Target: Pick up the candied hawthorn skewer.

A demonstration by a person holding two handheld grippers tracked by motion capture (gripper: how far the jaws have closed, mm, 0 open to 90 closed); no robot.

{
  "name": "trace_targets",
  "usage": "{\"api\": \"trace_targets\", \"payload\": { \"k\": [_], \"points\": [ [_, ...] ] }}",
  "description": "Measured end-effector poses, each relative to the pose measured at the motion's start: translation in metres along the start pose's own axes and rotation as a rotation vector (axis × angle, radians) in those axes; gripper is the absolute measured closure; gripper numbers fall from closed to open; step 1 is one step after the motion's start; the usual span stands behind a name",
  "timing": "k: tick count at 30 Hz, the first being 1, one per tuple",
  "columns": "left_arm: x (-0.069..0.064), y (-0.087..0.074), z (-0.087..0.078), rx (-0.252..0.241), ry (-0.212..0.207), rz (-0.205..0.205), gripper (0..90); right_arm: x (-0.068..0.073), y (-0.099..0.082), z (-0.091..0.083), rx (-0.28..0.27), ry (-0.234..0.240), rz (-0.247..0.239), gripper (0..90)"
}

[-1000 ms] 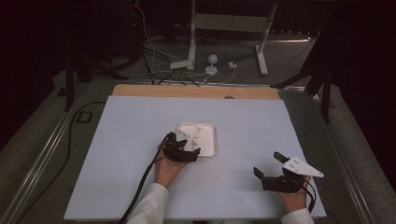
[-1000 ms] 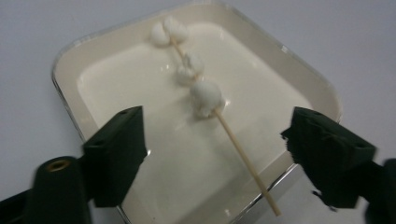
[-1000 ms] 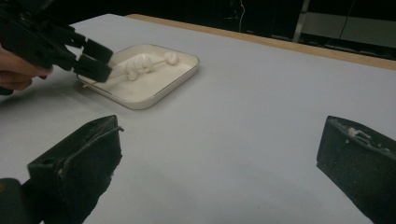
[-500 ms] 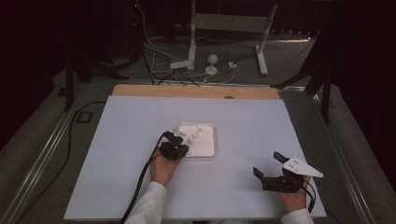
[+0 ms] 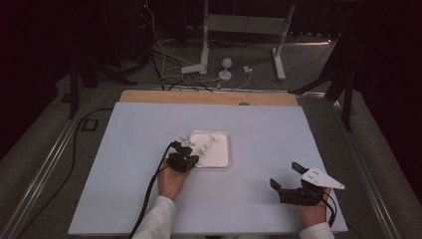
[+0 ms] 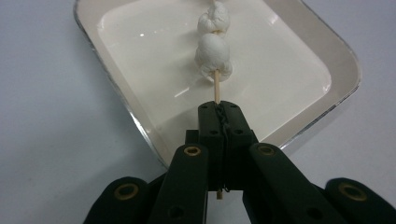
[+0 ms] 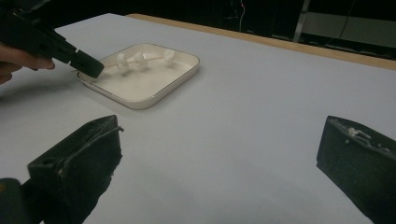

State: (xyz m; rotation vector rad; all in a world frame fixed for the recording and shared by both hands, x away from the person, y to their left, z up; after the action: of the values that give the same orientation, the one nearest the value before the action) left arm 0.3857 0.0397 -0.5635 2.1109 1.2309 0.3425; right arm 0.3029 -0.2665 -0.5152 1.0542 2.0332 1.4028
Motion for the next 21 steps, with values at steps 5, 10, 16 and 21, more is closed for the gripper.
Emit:
{"api": "trace_targets", "payload": {
  "k": [5, 10, 16, 21],
  "points": [
    [0.004, 0.002, -0.011, -0.044, -0.001, -0.013, 90.0, 0.0, 0.0, 0.001, 0.003, 0.0, 0.001, 0.0],
    [0.007, 0.001, -0.022, -0.093, -0.006, -0.029, 90.0, 0.0, 0.0, 0.001, 0.004, -0.002, 0.001, 0.0],
    [0.011, 0.0, -0.037, -0.141, 0.003, -0.028, 90.0, 0.001, 0.0, 0.003, 0.005, -0.001, 0.004, 0.0],
    [0.014, -0.001, -0.049, -0.189, 0.007, -0.032, 90.0, 0.002, 0.0, 0.004, 0.003, 0.001, 0.011, 0.0]
  ]
}}
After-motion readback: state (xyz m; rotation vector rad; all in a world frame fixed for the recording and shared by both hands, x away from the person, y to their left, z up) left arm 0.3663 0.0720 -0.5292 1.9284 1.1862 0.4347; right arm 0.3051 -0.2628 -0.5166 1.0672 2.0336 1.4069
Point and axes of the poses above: each handheld gripper's, and its own axes: z roughly forward along the jaws, y roughly out of its top, x roughly to its left, the point moved 8 cm from there along z, roughly forward along the jaws, and after that the axes turned 4 degrees about y, right-handed, at the moved point
